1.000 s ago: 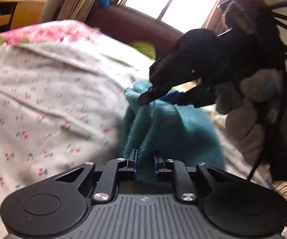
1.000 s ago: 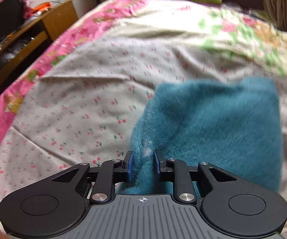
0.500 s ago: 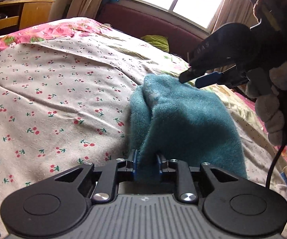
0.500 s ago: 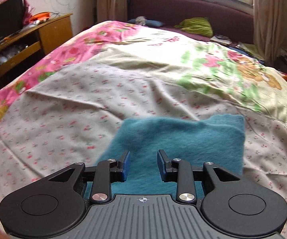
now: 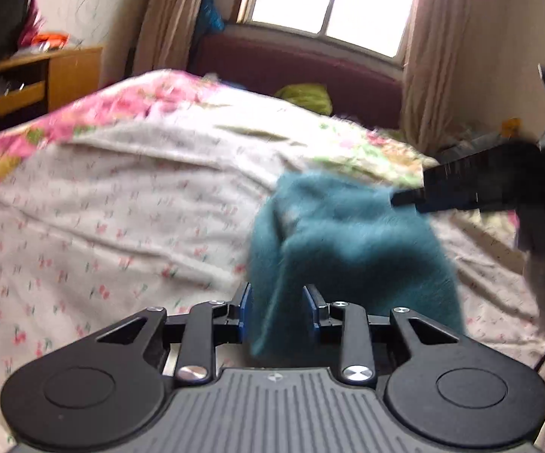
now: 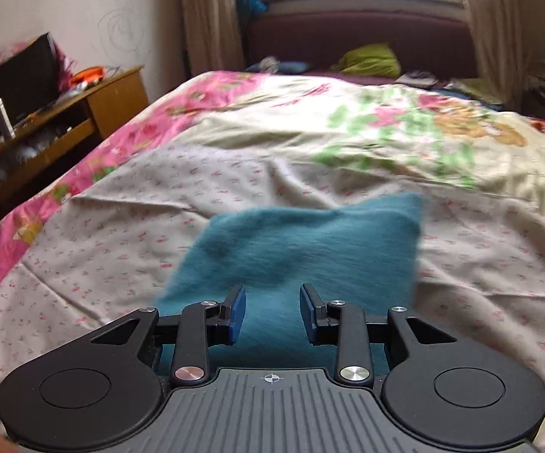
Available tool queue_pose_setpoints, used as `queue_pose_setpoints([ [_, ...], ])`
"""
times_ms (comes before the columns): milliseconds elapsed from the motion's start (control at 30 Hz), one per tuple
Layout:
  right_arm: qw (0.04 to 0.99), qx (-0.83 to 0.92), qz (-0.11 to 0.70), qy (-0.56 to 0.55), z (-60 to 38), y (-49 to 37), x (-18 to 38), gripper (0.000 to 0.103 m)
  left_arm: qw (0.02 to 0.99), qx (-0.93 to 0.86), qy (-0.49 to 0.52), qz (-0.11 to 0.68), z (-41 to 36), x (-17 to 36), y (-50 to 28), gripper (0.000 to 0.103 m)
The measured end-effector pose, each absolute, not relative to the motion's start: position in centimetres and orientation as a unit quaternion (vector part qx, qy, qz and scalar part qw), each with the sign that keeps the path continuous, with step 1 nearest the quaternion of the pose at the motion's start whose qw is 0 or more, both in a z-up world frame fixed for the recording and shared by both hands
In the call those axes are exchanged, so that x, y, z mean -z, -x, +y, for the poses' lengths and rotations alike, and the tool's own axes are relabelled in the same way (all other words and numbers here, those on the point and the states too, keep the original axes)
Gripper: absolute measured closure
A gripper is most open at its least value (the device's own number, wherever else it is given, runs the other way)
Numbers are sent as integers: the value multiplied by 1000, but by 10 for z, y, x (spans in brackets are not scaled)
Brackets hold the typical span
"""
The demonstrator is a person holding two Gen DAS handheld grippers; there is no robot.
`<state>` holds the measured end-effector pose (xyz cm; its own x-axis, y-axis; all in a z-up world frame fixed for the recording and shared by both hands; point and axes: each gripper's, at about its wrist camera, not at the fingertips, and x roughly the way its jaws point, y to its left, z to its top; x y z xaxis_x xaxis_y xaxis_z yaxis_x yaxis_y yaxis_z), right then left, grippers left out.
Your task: Fold small clothes
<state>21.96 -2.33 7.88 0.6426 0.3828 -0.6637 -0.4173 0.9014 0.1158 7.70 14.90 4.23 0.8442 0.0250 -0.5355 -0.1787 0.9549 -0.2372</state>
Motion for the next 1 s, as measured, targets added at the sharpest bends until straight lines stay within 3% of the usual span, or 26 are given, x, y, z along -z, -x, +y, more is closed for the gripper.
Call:
queue_pose_setpoints([
  [167,900,-209,382,-13,-72,-203,-49,69,962,-4,97,254,128,-61,-128,60],
  [367,882,-223,413,-33,-70,-187,4,69,942,-37,41,330,132,-4,-201,61],
  [567,878,-231,414,-59,-84,-191,-10,71,943,-44,7,329,126,-5,-215,61],
  [700,898,-208,374,-103,-113,-210,-35,69,954,-34,10,298,127,-26,-209,63],
  [833,914,-192,345,-99,-101,-249,-44,69,963,-22,15,270,123,-43,-219,63],
  [1000,928,-177,326,-41,-62,-293,-37,70,952,-36,16,303,128,-20,-258,63],
])
